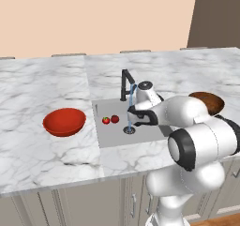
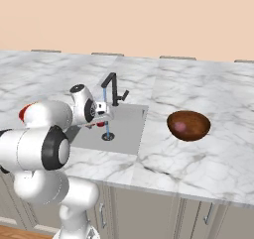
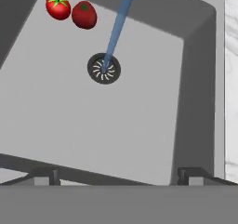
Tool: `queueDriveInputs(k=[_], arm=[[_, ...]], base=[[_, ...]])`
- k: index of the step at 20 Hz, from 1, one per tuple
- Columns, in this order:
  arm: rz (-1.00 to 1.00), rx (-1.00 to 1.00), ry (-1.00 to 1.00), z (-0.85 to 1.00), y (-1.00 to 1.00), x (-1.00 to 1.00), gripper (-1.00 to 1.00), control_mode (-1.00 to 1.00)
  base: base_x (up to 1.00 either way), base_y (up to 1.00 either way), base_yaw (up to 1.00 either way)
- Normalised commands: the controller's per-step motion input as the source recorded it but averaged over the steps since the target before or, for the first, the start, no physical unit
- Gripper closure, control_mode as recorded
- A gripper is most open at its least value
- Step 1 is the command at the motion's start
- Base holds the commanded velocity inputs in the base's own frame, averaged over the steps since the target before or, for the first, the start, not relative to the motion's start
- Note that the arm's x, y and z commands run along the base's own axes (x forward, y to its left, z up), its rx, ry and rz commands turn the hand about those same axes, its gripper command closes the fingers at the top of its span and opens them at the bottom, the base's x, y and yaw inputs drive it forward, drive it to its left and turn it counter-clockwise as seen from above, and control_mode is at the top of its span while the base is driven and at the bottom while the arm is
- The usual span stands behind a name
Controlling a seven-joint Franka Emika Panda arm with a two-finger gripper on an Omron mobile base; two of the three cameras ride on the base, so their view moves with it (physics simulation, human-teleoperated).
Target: Pick the tomatos from the sink and place them in one bowl. Place the onion in the other bowl. Then turn off the sink faucet.
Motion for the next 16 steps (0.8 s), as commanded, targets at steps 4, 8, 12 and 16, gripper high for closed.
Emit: queueDriveInputs(k=[4,8,12,16], arm=[[0.00,-0.04,0.08,-0.30,0.60,0.14,-1.00,-1.00],[0.00,-0.01,0.03,-0.25,0.56,0.24,-1.00,-1.00],[0.00,0.00,-0.01,-0.18,0.35,0.27,-1.00,-1.00],[0.00,0.00,-0.06,-0.19,0.23,0.28,-1.00,-1.00]], base=[[0.00,0.00,0.00],[0.00,0.00,0.00],[0.00,0.00,0.00],[0.00,0.00,0.00]])
